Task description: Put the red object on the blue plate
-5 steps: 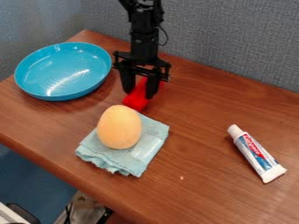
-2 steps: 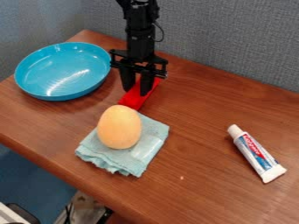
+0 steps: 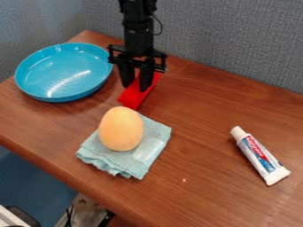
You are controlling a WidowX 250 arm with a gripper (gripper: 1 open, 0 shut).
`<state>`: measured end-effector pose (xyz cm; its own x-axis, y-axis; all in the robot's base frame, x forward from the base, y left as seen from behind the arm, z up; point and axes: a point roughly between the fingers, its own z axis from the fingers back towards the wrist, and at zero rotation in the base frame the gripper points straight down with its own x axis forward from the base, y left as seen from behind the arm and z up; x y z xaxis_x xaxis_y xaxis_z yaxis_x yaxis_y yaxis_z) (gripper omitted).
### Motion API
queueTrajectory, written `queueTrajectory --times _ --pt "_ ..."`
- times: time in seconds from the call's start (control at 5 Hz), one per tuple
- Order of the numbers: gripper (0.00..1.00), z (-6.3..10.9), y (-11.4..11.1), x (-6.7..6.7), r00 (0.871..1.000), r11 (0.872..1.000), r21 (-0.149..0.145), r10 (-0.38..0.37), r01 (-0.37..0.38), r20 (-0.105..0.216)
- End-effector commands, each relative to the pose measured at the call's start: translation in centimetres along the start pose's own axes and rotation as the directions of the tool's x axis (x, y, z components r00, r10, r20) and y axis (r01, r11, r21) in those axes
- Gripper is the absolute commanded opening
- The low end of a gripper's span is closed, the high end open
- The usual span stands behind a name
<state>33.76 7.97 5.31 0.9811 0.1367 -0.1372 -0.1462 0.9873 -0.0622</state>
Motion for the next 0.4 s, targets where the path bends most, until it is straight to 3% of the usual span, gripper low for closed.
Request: queueTrajectory --times 0.0,0.2 --pt "0.00 4.10 0.54 0.01 0.994 1.000 -0.003 0.017 -0.017 0.111" --pt "0.00 4.32 0.72 -0.04 0.993 1.000 -0.007 0.021 -0.021 0.114"
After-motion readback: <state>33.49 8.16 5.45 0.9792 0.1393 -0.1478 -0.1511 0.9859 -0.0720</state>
